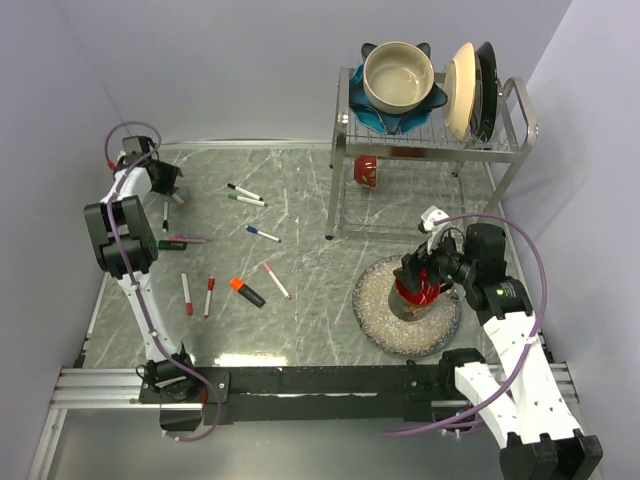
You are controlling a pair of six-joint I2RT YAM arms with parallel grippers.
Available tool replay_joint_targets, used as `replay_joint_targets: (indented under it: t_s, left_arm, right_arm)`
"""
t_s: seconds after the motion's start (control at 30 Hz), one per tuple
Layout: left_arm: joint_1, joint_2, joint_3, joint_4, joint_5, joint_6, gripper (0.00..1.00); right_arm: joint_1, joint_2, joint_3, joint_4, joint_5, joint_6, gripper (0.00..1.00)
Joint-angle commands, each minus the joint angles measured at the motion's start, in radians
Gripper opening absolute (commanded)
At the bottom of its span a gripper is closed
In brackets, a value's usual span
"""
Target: Open the pen caps
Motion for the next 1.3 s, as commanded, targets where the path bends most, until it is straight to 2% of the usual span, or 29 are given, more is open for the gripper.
replay_joint_targets:
  t_s: [0.0, 0.03, 0.1, 0.2, 0.3, 0.33, 0.47, 0.8, 1.0, 1.27]
  left_arm:
    - [0.008, -0.12, -0.024, 0.095, 0.049, 0.194, 0.54]
    - [0.008, -0.151, -0.075, 0.123, 0.048, 0.232, 0.77]
    - [0.009, -0.153, -0.086, 0.11, 0.034, 0.254, 0.83]
    - [0.009, -0.09, -0.015, 0.012, 0.016, 0.288, 0.83]
    - [0.008, -0.039, 0.038, -0.045, -0.03, 0.286, 0.79]
    - [0.008, -0.009, 0.079, -0.096, -0.044, 0.293, 0.72]
    - [-0.001, 0.065, 0.19, -0.216, -0.141, 0.317, 0.57]
    - [-0.032, 0.182, 0.348, -0.348, -0.208, 0.371, 0.5]
    - [-0.064, 0.261, 0.476, -0.446, -0.276, 0.414, 0.38]
    - [-0.081, 0.298, 0.49, -0.509, -0.331, 0.507, 0.37]
  right_arm:
    - [0.015, -0.007, 0.011, 0.042, 0.015, -0.016, 1.0]
    - [0.018, -0.007, 0.011, 0.044, 0.017, -0.016, 1.0]
    - [0.019, -0.008, 0.01, 0.044, 0.019, -0.016, 1.0]
    - [0.026, -0.004, 0.008, 0.044, 0.022, -0.016, 1.0]
    - [0.032, -0.002, 0.01, 0.044, 0.029, -0.016, 1.0]
    - [0.032, -0.002, 0.01, 0.047, 0.031, -0.016, 1.0]
    - [0.038, -0.001, 0.008, 0.05, 0.043, -0.014, 1.0]
    - [0.052, 0.012, 0.006, 0.053, 0.06, -0.014, 1.0]
    - [0.052, 0.007, 0.005, 0.058, 0.071, -0.013, 1.0]
    - [0.053, -0.004, 0.006, 0.059, 0.074, -0.011, 1.0]
